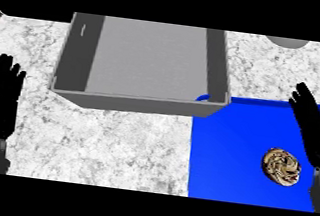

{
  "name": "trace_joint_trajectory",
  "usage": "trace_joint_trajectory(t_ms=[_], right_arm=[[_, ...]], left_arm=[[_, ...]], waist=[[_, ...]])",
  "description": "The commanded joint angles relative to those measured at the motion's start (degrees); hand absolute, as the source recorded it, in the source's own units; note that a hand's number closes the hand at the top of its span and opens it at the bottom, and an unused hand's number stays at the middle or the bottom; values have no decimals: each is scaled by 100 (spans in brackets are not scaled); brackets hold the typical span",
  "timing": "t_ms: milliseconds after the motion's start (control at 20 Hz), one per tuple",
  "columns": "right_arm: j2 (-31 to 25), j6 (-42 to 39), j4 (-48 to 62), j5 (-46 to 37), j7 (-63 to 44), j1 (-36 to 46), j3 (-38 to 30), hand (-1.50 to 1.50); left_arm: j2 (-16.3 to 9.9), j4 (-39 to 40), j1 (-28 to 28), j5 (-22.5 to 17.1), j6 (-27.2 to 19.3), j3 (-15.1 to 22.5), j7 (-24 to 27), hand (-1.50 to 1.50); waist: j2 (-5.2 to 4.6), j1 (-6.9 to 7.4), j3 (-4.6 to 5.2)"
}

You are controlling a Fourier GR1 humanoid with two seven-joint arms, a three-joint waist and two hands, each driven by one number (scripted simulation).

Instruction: Pick the cupcake from the tray and place it in the cardboard box

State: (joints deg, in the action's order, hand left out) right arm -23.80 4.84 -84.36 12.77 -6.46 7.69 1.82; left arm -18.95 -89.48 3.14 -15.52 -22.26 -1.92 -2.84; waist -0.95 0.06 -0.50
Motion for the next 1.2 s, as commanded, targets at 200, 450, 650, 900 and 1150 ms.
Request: trace_joint_trajectory(t_ms=[200, 450, 650, 900, 1150], right_arm=[[480, 1920, -615, -1042, -756, -699, 94, -150], [-848, 2378, -119, -3116, -710, -1264, 358, -150], [-1241, 2672, -542, -4484, -1183, -1721, 915, -150], [-1599, 2365, -1737, -5683, -2489, -2028, 1182, -150], [-1712, 1041, -3215, -5895, -4020, -2170, 1485, -150]], left_arm=[[-505, -162, 411, 654, 1122, 1204, 14, 0], [-471, -263, 333, 615, 1461, 1558, -31, 0], [-475, -334, 381, 689, 1549, 1703, -39, 0], [-498, -305, 429, 701, 1648, 1733, -38, 0], [-431, -494, 359, 776, 1618, 1876, -119, 0]], waist=[[154, -528, 76], [80, -619, 148], [128, -501, 142], [151, -518, 146], [154, -431, 143]])
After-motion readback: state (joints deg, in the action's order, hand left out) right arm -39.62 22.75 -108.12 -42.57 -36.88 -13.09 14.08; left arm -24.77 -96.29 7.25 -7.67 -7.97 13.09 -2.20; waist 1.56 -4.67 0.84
